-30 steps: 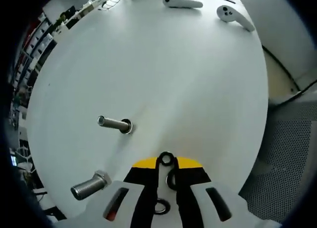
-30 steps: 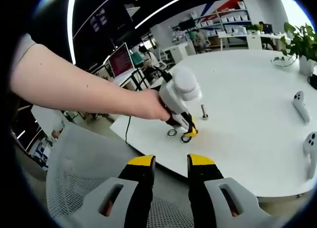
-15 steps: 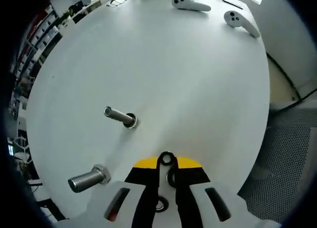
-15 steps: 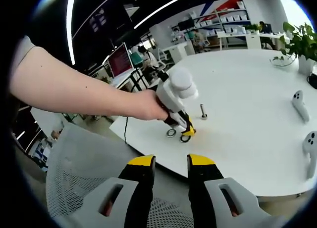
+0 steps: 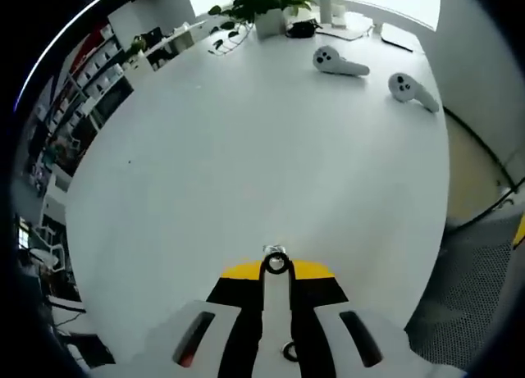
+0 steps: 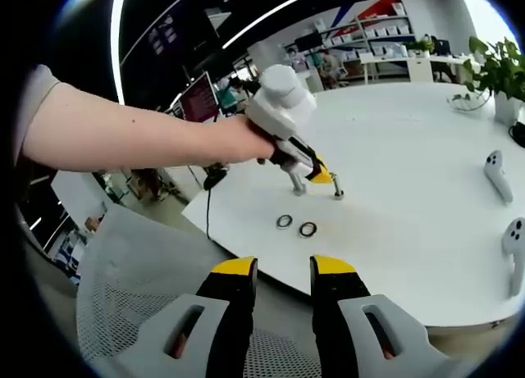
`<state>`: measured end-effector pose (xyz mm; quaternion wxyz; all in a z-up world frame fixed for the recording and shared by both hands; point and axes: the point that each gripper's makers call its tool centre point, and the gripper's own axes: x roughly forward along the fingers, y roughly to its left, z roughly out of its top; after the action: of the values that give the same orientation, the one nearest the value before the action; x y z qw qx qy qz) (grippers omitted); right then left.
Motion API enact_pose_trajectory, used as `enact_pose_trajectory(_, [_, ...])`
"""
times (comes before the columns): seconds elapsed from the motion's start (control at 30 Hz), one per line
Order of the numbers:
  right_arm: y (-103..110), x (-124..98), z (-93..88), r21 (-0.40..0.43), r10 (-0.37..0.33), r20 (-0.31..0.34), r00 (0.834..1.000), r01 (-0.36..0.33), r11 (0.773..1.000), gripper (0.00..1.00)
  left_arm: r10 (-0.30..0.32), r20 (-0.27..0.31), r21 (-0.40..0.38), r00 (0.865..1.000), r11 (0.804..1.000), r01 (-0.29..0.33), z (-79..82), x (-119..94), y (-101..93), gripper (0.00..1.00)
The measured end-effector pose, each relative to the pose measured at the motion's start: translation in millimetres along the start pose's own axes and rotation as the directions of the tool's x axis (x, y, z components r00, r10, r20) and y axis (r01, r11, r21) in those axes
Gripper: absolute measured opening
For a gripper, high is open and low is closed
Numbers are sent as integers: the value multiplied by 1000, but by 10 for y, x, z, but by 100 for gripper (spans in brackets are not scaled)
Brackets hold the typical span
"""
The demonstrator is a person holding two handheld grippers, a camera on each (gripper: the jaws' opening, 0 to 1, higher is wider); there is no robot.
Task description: Place the washer onto the threaded stud by aligning its center hole with the stud, sliding it down to the base, and recovering from edge contact or off-axis alignment until the washer reaches the visible bottom stop.
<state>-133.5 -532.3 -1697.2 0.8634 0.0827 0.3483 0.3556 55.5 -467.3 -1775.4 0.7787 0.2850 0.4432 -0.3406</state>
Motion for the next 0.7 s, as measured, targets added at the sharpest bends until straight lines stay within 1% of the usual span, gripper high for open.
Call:
enact_pose_trajectory(0.1, [4,2,4,-2,2,0,1000,-2,1000,28,9,-18,18,1000,1000,-9,13,18,49,8])
enact_pose_trajectory(0.23, [1,0,2,1,0,-1,1000,0,1000,28,-5,-39,28,999,1000,6,18,62,44,8])
enact_pose_trajectory(0.3, [-2,1,5,1,-1,1,1000,1,1000,28,-4,-53,58,999,998,7,10,88,49,8])
enact_pose_trajectory(0.33, [-2,1,5,-1,-1,2,1000,1,1000,28,-16,-69,54,997,998,20,-11,107,42,8])
enact_pose_trajectory(0.43, [-8,-4,7,4,-5,4,1000,5,1000,28,-16,-68,53,998,998,19,4,110,64,8])
enact_pose_trajectory(0.47, [-10,-5,10,5,-6,6,1000,6,1000,28,-28,-71,43,997,999,31,9,124,58,8])
enact_pose_trajectory(0.57, [-10,-2,11,3,-4,5,1000,4,1000,28,-33,-85,57,996,998,38,8,148,47,8])
enact_pose_trajectory(0.6, [-11,-2,12,2,-4,5,1000,4,1000,28,-32,-81,58,996,998,37,23,155,54,8])
enact_pose_trajectory(0.7, [-14,-3,14,5,-6,7,1000,6,1000,28,-49,-96,50,994,997,54,34,156,37,8])
